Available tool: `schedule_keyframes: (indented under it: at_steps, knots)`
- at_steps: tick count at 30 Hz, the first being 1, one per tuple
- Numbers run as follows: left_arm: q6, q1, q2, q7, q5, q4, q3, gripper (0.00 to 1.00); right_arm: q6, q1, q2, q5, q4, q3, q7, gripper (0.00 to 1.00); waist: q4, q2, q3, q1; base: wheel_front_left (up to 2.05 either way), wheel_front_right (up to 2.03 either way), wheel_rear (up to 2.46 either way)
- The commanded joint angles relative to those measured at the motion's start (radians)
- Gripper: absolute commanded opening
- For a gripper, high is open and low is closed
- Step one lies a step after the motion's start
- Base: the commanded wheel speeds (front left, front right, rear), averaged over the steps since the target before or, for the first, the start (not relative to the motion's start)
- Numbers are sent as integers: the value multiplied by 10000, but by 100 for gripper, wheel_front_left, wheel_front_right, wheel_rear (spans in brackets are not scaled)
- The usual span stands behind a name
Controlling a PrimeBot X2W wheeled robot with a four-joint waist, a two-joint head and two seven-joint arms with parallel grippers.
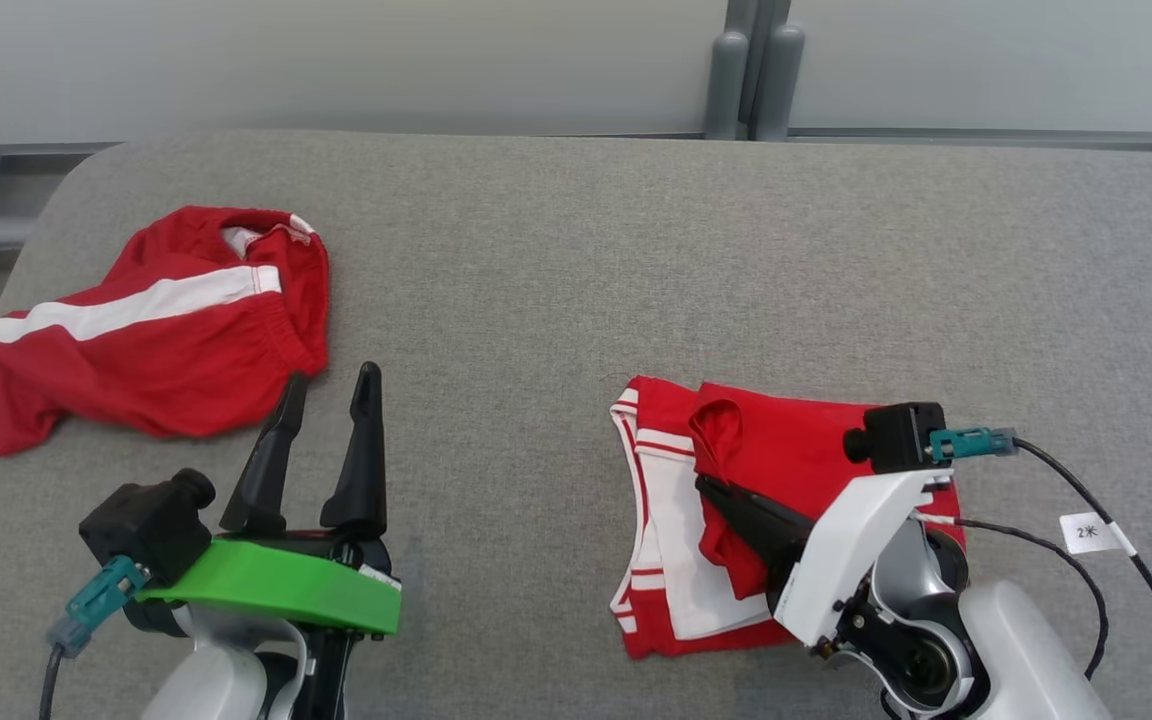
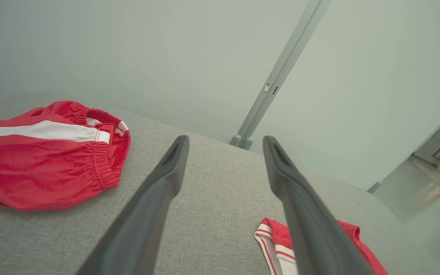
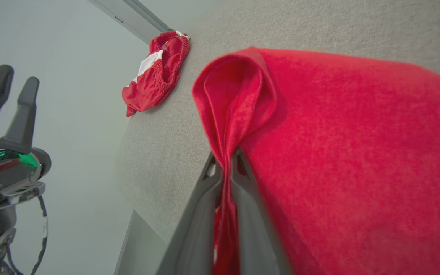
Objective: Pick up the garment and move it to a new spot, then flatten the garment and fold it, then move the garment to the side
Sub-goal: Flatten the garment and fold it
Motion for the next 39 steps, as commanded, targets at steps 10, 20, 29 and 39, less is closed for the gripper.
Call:
schedule_keyframes:
  at_steps: [10,20,29,39]
  knots:
    - [-115,-234,-89,-87,-76,139,-57,100,7,-1143,-14,-333,2466,398,-1160,0,433,109,78,0,0,0,0]
    - [-111,-258,-149,-168,-96,198,-51,100,7,-1735,-13,66,3128,1164,-1683,100,371,109,143,0,0,0,0]
    - [-77,-241,-148,-178,-31,224,-135,100,7,-1886,-22,214,1779,727,-2495,100,185,109,86,0,0,0,0]
    - [-27,-146,-263,-118,96,224,-427,100,7,-1210,-241,-1846,442,-1225,-2996,100,-166,109,63,0,0,0,0]
